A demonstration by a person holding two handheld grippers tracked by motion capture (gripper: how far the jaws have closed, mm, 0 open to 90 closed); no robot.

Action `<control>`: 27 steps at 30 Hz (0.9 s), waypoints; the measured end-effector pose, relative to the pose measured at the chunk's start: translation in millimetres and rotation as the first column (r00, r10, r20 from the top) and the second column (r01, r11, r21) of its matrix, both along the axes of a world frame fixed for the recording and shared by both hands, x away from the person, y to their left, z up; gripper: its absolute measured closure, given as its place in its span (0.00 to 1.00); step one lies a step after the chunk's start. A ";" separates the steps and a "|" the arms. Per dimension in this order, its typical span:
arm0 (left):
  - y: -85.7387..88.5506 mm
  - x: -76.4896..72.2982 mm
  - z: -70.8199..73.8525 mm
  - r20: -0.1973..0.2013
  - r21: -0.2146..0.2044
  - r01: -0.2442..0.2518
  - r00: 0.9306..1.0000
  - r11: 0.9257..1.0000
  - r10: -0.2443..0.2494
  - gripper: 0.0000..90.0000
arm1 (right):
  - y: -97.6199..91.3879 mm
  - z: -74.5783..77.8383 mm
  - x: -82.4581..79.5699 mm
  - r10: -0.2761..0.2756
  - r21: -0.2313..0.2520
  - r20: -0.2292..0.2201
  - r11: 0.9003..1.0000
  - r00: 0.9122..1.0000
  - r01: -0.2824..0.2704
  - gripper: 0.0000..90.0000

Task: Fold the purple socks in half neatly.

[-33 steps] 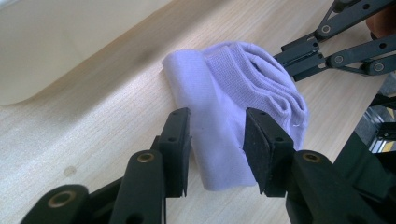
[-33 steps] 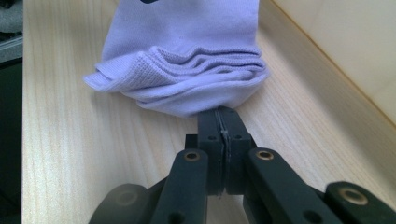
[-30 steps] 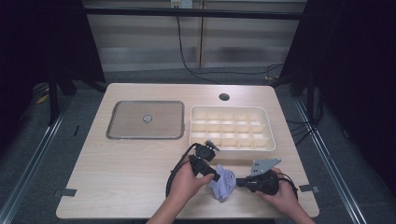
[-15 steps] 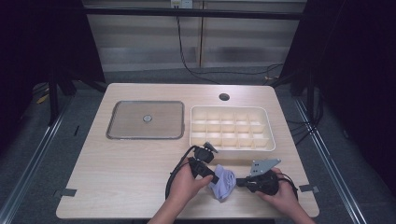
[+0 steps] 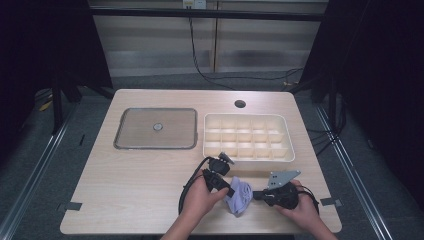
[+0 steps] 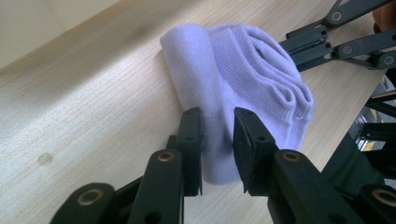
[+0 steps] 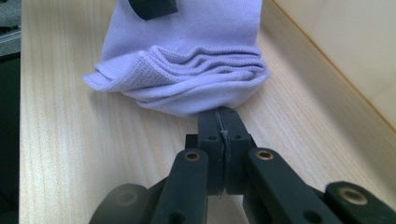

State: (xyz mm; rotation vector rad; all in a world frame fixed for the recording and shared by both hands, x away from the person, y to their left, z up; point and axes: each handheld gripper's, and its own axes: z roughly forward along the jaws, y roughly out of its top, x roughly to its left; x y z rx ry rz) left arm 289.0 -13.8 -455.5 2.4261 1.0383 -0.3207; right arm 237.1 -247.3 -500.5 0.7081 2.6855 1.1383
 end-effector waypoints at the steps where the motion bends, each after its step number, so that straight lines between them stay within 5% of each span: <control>1: 0.0 -0.1 0.1 -0.001 0.006 0.005 1.000 1.000 -0.005 0.84 | 0.1 0.1 -0.1 0.000 -0.001 0.001 1.000 1.000 0.000 0.99; 27: -2.7 -1.1 4.1 -0.021 -0.014 -0.004 1.000 1.000 0.004 0.92 | -0.6 0.5 -1.0 0.000 -0.006 0.003 1.000 1.000 0.000 0.99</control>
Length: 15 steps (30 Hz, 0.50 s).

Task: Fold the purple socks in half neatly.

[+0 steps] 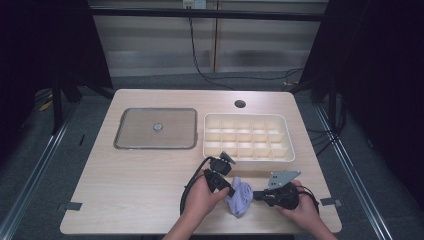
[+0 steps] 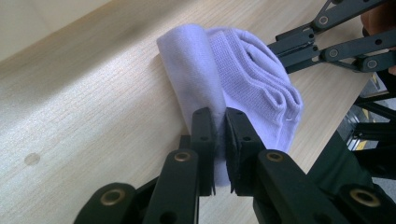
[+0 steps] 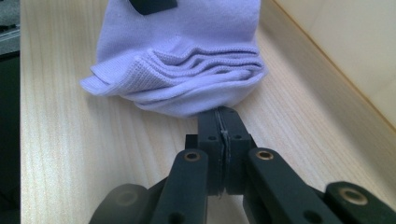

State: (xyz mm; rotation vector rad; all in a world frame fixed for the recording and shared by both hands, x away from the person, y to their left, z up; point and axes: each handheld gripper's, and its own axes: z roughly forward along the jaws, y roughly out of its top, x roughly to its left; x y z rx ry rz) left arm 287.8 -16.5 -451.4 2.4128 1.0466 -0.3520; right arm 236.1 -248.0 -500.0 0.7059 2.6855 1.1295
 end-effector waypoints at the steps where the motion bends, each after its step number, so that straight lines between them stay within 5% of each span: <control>1: -0.1 0.1 -0.1 0.000 -0.002 0.003 1.000 1.000 -0.003 0.92 | -0.1 0.0 0.1 0.000 0.000 -0.001 1.000 1.000 0.000 0.99; 15: 0.3 1.0 3.0 0.005 -0.007 0.009 1.000 1.000 -0.009 0.92 | -6.5 2.4 0.0 -0.006 0.010 -0.021 1.000 1.000 0.006 1.00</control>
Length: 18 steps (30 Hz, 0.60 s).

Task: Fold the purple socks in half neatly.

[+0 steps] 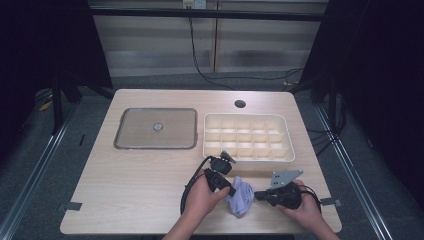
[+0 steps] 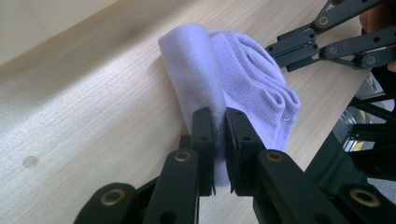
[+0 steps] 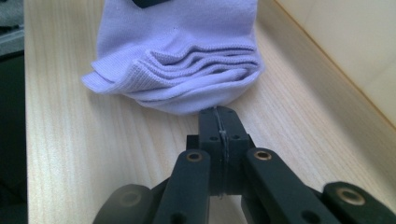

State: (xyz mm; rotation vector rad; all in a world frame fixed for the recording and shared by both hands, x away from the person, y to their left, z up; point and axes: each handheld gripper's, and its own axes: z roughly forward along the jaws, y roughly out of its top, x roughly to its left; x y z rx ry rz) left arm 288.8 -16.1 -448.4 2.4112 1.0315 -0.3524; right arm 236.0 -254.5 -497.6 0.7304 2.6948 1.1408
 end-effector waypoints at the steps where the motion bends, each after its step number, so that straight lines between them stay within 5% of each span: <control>1: 0.3 0.2 0.4 -0.002 -0.003 -0.005 1.000 1.000 0.005 0.92 | -0.7 0.4 -0.1 0.000 0.001 0.000 1.000 1.000 0.000 1.00; 18: -2.7 -0.5 5.8 0.006 -0.002 0.011 1.000 1.000 -0.011 0.92 | 0.0 4.4 -2.5 0.010 0.005 0.008 1.000 1.000 -0.010 1.00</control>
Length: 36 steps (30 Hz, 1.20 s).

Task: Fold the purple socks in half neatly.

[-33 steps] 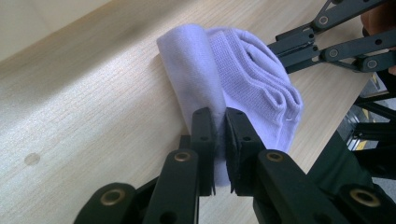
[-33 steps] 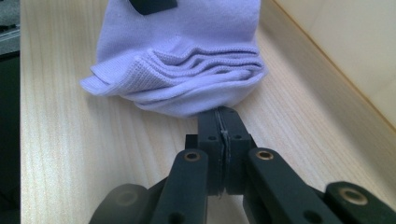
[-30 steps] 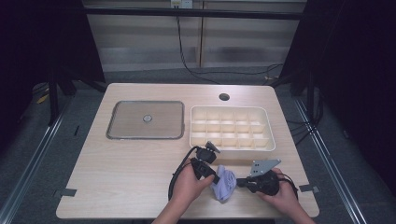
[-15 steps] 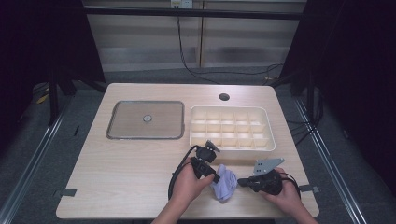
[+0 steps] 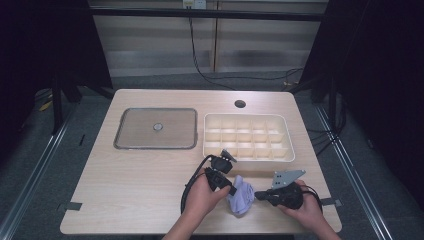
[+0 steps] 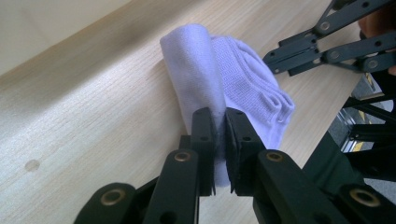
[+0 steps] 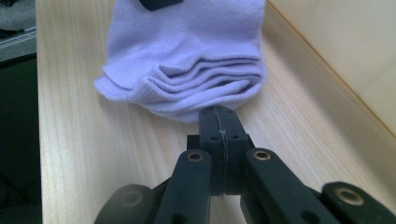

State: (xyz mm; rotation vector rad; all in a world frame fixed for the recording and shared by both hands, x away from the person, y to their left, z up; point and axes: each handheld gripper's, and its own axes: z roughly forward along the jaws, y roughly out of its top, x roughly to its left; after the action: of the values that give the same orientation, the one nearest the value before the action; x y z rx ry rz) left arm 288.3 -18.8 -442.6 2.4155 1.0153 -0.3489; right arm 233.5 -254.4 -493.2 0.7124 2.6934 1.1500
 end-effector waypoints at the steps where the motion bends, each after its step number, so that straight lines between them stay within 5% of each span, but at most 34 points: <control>1: -0.8 -0.3 0.4 -0.002 -0.005 0.000 1.000 1.000 0.000 0.92 | 0.7 -0.3 0.4 0.008 -0.001 0.003 1.000 1.000 -0.008 1.00; 36: -24.4 -8.3 4.9 0.007 -0.022 0.054 0.999 0.998 -0.054 0.92 | 15.7 -4.2 -1.0 0.035 -0.027 -0.011 0.999 0.999 -0.035 1.00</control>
State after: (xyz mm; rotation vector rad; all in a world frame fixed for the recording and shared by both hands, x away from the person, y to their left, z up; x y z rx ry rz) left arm 280.0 -43.2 -437.7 2.4264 0.9409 -0.3693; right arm 232.5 -238.8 -497.4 0.6725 2.7353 1.1185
